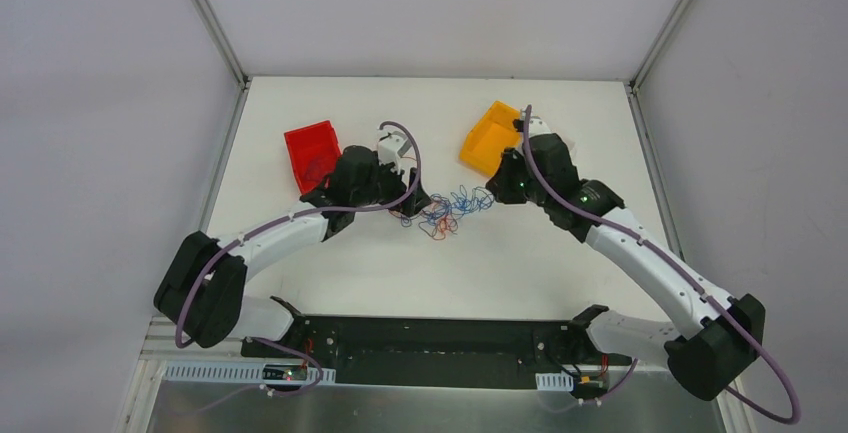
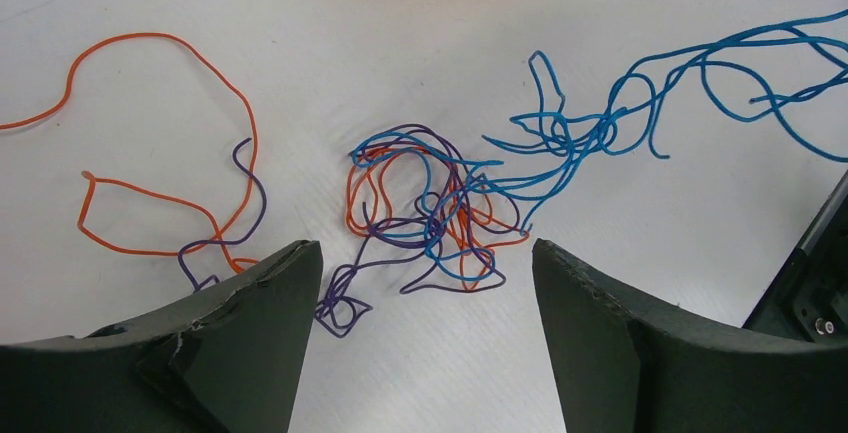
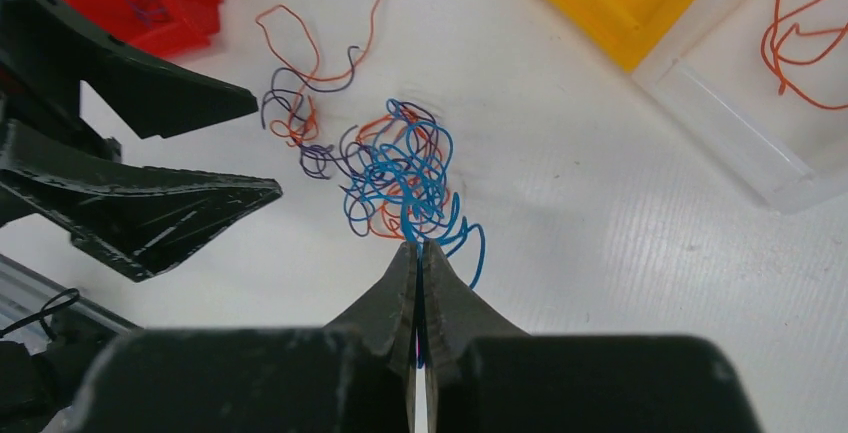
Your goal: Untangle the cables
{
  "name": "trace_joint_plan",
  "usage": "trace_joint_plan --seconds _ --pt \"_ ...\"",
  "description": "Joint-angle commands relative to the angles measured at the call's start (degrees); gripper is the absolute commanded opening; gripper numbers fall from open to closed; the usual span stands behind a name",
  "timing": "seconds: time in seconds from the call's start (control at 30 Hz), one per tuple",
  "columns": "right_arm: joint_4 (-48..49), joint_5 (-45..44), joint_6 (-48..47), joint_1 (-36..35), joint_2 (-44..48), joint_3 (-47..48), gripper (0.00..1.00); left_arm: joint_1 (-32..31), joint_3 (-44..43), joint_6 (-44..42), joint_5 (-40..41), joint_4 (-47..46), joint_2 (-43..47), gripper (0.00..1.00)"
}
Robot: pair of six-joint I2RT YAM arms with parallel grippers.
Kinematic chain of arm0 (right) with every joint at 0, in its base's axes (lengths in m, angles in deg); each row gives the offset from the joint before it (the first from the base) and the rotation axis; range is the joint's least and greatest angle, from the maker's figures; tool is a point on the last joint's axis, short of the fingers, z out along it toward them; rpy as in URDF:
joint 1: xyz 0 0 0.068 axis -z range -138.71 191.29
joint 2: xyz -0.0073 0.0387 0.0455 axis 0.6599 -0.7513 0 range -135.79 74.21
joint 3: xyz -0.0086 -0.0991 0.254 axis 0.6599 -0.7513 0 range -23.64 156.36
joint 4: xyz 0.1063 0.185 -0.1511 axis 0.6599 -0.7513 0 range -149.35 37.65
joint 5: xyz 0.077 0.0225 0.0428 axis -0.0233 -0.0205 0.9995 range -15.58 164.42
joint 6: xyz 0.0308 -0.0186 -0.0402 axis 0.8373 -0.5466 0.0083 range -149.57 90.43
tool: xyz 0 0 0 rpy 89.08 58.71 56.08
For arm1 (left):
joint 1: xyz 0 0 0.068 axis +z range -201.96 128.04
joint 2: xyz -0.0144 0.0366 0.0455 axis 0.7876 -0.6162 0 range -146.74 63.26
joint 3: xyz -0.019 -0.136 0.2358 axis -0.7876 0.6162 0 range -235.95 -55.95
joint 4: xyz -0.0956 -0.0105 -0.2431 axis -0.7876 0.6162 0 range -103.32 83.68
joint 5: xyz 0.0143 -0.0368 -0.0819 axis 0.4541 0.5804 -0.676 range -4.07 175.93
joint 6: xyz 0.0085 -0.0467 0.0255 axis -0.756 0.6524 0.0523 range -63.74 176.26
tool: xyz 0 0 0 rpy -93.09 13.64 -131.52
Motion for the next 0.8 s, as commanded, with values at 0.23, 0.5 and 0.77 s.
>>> trace_joint_plan --seconds 0.23,0.5,0.77 --pt "-3.15 8.84 2.18 -0.33 5.29 13.39 0.0 -0.36 4.78 -1.2 -0.9 -8.3 6.7 0.8" --pt "-3.58 13.37 4.36 -0.27 4.27 23.63 0.0 -0.36 8.5 -0.79 -8.72 -18.73 7.58 0.83" --pt "-4.6 14.54 5.5 -0.27 2.46 27.2 0.0 -0.36 10.33 0.86 -8.05 -22.68 12.38 0.83"
